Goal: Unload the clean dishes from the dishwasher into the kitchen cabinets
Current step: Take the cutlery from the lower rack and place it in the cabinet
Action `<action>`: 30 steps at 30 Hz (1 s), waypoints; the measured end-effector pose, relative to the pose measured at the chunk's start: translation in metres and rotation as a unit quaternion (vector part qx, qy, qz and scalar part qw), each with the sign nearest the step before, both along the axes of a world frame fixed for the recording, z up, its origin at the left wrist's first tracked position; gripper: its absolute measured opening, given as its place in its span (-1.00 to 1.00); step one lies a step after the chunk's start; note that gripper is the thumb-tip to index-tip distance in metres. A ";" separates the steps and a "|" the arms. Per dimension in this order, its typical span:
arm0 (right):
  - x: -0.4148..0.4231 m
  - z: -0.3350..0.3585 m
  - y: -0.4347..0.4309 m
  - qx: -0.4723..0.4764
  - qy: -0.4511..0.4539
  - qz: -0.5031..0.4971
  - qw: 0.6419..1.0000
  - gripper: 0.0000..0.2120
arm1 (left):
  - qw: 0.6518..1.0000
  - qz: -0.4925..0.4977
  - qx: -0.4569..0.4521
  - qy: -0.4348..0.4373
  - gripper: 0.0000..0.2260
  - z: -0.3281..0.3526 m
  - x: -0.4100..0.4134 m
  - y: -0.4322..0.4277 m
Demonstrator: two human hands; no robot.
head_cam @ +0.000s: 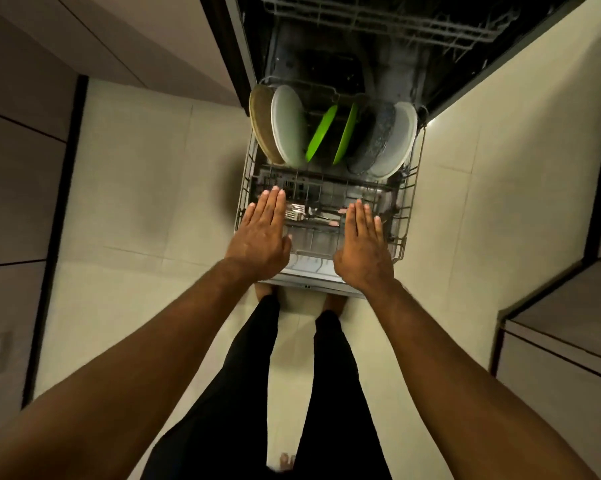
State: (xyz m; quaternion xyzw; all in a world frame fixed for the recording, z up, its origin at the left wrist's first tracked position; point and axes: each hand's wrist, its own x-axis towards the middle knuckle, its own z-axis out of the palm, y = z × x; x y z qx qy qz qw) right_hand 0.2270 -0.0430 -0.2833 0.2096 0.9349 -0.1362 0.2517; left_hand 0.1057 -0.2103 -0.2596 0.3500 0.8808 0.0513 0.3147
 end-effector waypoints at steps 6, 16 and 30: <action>0.006 -0.091 0.012 -0.008 -0.003 0.002 1.000 -0.15 | 0.999 -0.023 -0.037 -0.019 -0.35 -0.090 0.001 0.005; -0.003 -0.238 0.041 -0.014 0.057 0.001 0.998 -0.31 | 0.999 0.017 0.030 0.004 -0.49 -0.235 -0.005 0.030; -0.033 -0.331 0.065 0.025 0.169 0.098 0.980 -0.44 | 0.996 -0.009 0.055 0.075 -0.63 -0.342 -0.020 0.061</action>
